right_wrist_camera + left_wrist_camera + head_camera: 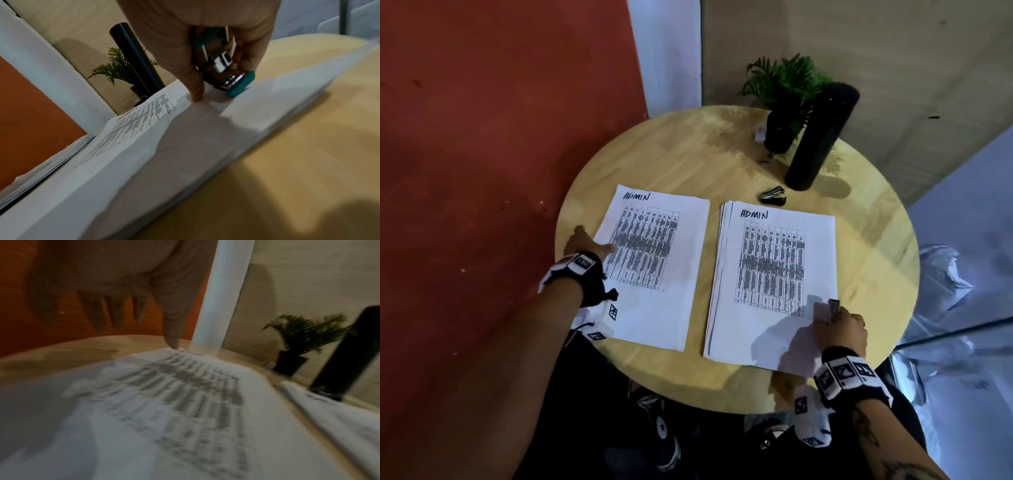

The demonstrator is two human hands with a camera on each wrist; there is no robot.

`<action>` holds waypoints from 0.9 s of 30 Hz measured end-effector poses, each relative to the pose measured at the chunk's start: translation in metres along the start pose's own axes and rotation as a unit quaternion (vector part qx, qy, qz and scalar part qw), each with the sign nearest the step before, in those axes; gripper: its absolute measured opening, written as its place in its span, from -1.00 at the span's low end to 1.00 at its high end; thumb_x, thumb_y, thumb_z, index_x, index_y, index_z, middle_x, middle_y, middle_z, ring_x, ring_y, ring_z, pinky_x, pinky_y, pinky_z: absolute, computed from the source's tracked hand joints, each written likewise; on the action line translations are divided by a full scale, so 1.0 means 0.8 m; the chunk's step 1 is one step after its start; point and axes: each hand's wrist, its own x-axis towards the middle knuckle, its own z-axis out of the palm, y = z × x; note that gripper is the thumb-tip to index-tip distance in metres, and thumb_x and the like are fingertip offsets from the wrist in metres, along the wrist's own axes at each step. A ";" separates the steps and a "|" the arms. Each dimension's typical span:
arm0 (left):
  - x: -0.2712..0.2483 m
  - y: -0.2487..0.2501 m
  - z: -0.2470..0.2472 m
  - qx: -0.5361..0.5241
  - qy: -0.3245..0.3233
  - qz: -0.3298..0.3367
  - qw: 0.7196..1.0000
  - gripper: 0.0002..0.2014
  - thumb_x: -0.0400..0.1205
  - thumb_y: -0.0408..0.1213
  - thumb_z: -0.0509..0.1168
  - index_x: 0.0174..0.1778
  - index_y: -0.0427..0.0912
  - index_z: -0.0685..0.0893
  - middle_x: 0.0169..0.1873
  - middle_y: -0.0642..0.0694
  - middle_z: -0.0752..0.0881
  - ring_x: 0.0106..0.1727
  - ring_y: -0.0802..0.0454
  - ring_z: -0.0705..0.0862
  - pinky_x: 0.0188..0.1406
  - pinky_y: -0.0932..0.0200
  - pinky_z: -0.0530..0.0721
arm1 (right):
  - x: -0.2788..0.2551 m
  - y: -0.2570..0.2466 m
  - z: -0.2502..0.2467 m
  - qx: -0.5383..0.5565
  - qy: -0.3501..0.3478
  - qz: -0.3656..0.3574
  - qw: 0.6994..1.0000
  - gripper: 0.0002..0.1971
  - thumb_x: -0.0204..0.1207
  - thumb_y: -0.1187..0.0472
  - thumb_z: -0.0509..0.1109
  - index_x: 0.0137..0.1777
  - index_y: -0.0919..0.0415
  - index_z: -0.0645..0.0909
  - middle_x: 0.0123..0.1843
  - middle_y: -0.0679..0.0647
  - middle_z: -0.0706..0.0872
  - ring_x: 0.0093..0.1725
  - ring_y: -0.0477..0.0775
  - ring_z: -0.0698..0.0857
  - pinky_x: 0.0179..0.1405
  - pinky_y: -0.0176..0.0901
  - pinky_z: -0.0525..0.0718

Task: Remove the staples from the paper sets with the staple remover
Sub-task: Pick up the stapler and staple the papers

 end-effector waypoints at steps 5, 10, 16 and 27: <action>-0.060 0.082 0.064 0.025 0.008 0.119 0.993 -0.46 0.56 -0.18 0.36 0.45 -0.23 0.44 0.40 -0.35 0.48 0.43 -0.30 0.45 0.40 -0.13 0.46 | 0.001 0.001 0.000 0.000 -0.008 0.001 1.000 -0.66 0.50 0.27 0.30 0.25 0.40 0.55 0.19 0.48 0.55 0.20 0.46 0.54 0.12 0.10 0.53; -0.140 0.142 0.174 0.054 -0.122 0.122 0.983 -0.45 0.57 0.00 0.31 0.38 -0.28 0.49 0.38 -0.30 0.53 0.40 -0.27 0.51 0.39 -0.07 0.49 | 0.003 0.003 -0.001 0.003 -0.013 -0.003 1.000 -0.68 0.51 0.26 0.30 0.22 0.39 0.57 0.18 0.45 0.57 0.19 0.44 0.56 0.09 0.09 0.55; -0.186 0.160 0.211 0.131 -0.069 0.086 0.985 -0.29 0.53 0.06 0.34 0.46 -0.34 0.37 0.43 -0.32 0.41 0.45 -0.27 0.39 0.48 -0.11 0.35 | 0.003 0.003 -0.002 0.001 -0.021 -0.002 1.000 -0.65 0.50 0.21 0.35 0.25 0.35 0.58 0.20 0.38 0.58 0.20 0.42 0.57 0.05 0.10 0.58; -0.139 0.180 0.190 0.014 -0.233 0.047 0.971 -0.27 0.54 0.12 0.36 0.48 -0.34 0.43 0.33 -0.22 0.62 0.32 -0.21 0.63 0.34 -0.02 0.57 | 0.002 0.000 -0.008 0.004 -0.023 -0.009 1.000 -0.65 0.52 0.17 0.36 0.23 0.36 0.57 0.20 0.34 0.56 0.22 0.37 0.54 0.03 0.09 0.58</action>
